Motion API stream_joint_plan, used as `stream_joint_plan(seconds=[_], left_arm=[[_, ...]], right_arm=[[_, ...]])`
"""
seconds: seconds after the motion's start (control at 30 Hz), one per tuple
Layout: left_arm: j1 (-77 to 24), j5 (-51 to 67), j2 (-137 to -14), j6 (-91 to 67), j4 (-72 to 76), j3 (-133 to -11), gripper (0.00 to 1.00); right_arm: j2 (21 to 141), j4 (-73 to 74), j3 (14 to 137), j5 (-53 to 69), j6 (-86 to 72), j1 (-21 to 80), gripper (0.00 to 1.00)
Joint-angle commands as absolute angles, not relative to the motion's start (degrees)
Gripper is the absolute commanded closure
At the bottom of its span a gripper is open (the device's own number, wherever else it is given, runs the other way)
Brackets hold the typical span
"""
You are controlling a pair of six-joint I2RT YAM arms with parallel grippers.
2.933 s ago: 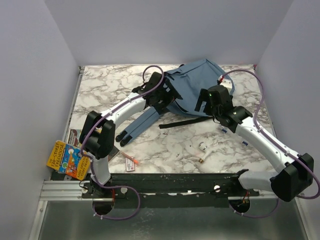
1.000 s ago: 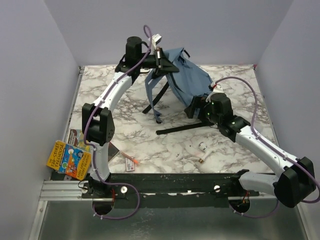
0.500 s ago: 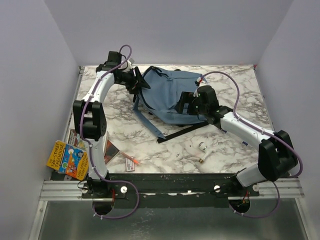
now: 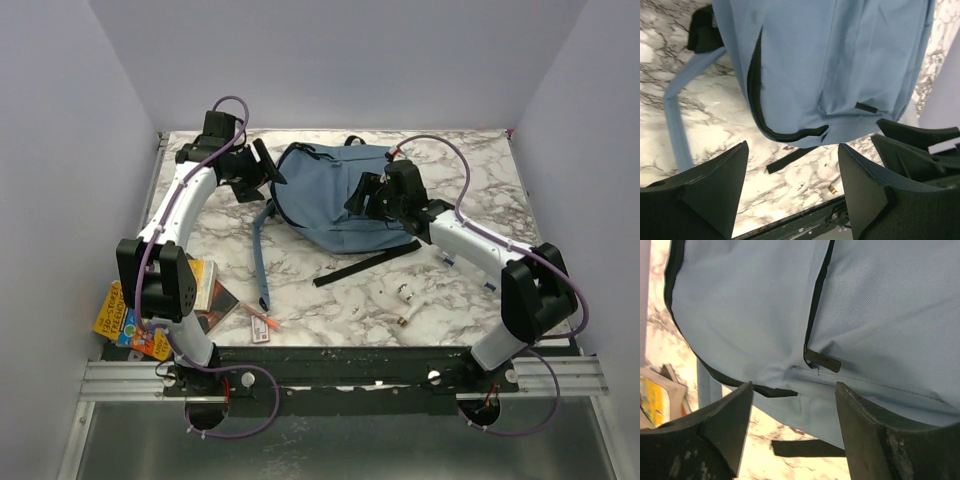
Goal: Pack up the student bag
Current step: Place the student bag at the center of the board.
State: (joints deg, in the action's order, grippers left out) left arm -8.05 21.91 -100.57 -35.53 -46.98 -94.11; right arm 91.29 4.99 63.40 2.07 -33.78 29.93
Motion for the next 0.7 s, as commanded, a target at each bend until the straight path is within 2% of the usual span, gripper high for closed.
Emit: stream_joint_plan(seconds=[0.0,0.17,0.3,0.43,0.67], left_arm=[[-8.92,24.77,-97.81,-42.30,-41.12,-88.37,0.27],[-9.14,33.93,-97.82,-53.30,-33.29,-77.88,0.20],[-9.77,34.97,-96.54,-60.51,-26.01,-68.54,0.12],[-11.70,38.54,-99.48,-61.43,-22.98,-67.59,0.12],[-12.97,40.70,-104.45,-61.57,-19.02,-67.12,0.22]], right_arm=[[94.10,5.38,66.22,3.16,-38.29,29.81,0.34],[93.26,3.78,64.59,1.31,-41.25,29.79,0.36],[91.36,3.03,62.35,-1.32,-42.47,29.34,0.36],[91.51,1.72,61.08,-0.53,-43.20,28.50,0.38],[93.09,-2.16,59.91,3.92,-45.31,25.60,0.44]])
